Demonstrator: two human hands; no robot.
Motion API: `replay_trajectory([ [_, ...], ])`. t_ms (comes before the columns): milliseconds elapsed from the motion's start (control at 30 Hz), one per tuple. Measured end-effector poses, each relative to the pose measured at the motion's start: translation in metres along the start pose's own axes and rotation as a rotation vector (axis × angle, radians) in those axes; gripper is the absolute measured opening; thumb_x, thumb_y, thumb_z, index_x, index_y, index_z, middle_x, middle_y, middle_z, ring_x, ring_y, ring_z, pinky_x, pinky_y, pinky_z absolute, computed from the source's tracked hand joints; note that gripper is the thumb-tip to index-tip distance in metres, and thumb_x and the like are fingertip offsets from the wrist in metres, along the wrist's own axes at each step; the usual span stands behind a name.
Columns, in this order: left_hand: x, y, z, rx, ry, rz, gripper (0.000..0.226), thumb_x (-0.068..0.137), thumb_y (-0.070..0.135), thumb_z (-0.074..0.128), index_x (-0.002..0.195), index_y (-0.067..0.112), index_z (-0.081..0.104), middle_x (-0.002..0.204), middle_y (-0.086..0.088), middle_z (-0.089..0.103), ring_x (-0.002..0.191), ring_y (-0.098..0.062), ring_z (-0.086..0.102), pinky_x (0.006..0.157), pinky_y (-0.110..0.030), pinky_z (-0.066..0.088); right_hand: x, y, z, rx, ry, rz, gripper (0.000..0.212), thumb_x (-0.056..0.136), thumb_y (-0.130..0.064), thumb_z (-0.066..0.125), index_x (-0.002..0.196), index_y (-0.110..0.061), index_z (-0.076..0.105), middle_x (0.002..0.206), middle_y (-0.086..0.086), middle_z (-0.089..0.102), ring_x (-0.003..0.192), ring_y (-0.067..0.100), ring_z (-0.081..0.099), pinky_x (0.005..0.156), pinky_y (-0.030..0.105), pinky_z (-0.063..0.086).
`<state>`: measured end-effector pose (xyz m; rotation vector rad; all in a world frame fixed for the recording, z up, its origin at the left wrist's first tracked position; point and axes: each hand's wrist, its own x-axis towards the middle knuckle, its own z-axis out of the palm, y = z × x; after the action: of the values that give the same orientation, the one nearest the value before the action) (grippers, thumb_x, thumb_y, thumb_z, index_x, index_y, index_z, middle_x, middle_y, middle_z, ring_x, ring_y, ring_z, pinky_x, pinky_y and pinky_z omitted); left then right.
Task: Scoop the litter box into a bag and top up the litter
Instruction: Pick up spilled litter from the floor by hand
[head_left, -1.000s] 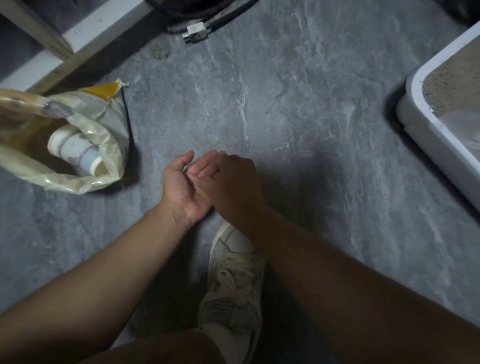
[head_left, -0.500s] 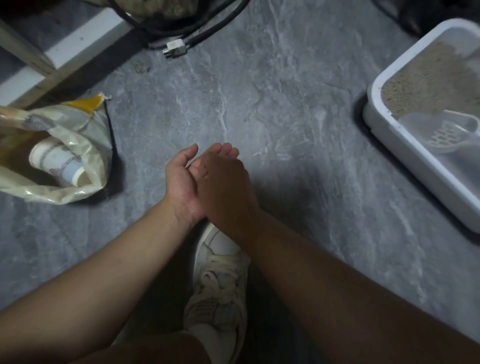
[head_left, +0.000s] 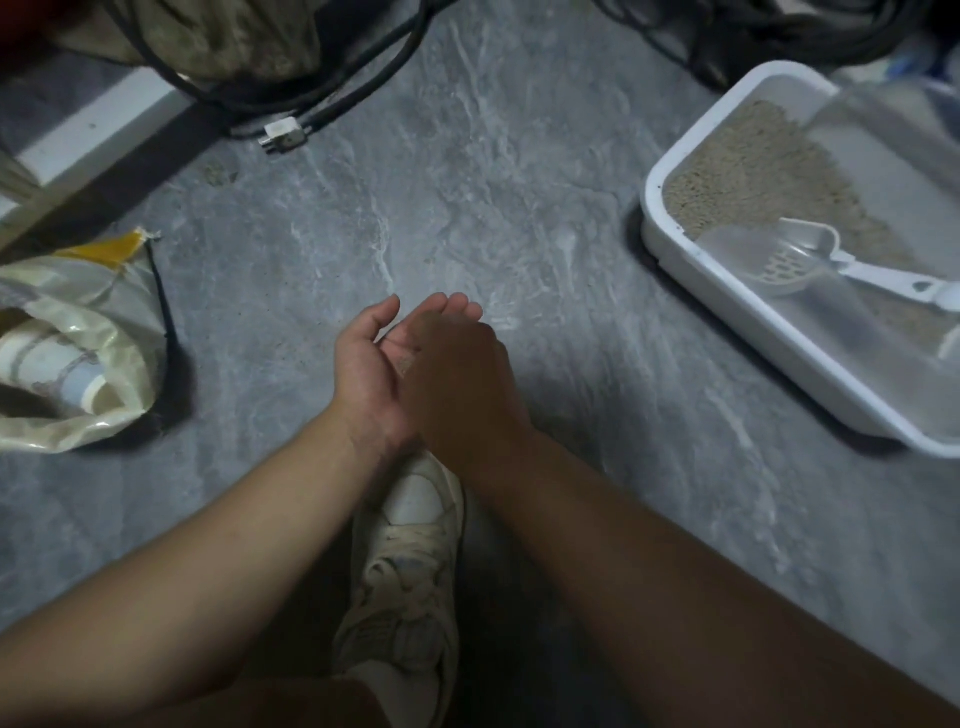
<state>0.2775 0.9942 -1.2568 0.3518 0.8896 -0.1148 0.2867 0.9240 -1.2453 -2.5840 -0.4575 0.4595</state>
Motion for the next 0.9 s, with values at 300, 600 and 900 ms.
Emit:
replay_trajectory([
  [300, 0.018, -0.006, 0.019, 0.083, -0.038, -0.024, 0.042, 0.1, 0.035, 0.049, 0.119, 0.002, 0.068, 0.122, -0.017, 0.074, 0.112, -0.032, 0.072, 0.106, -0.047, 0.05, -0.005, 0.025, -0.041, 0.234, 0.198, -0.103, 0.02, 0.096, -0.01, 0.054, 0.106, 0.003, 0.064, 0.105, 0.019, 0.065, 0.096, 0.033, 0.061, 0.082, 0.038, 0.05],
  [600, -0.012, 0.017, 0.077, 0.165, 0.069, -0.067, 0.039, 0.098, 0.033, 0.049, 0.104, 0.001, 0.07, 0.089, -0.016, 0.077, 0.078, -0.022, 0.071, 0.075, -0.035, 0.06, 0.005, 0.027, -0.107, 0.236, 0.26, 0.025, 0.016, 0.096, -0.018, 0.057, 0.092, -0.006, 0.067, 0.088, 0.009, 0.063, 0.079, 0.021, 0.057, 0.075, 0.04, 0.05],
  [900, -0.189, 0.112, 0.233, 0.127, 0.045, -0.025, 0.041, 0.101, 0.027, 0.046, 0.1, -0.006, 0.069, 0.096, -0.023, 0.075, 0.066, -0.024, 0.075, 0.081, -0.031, 0.059, -0.015, -0.107, -0.309, 0.432, 0.286, 0.072, 0.011, 0.091, -0.015, 0.065, 0.098, -0.011, 0.073, 0.092, 0.004, 0.066, 0.084, 0.016, 0.061, 0.078, 0.027, 0.048],
])
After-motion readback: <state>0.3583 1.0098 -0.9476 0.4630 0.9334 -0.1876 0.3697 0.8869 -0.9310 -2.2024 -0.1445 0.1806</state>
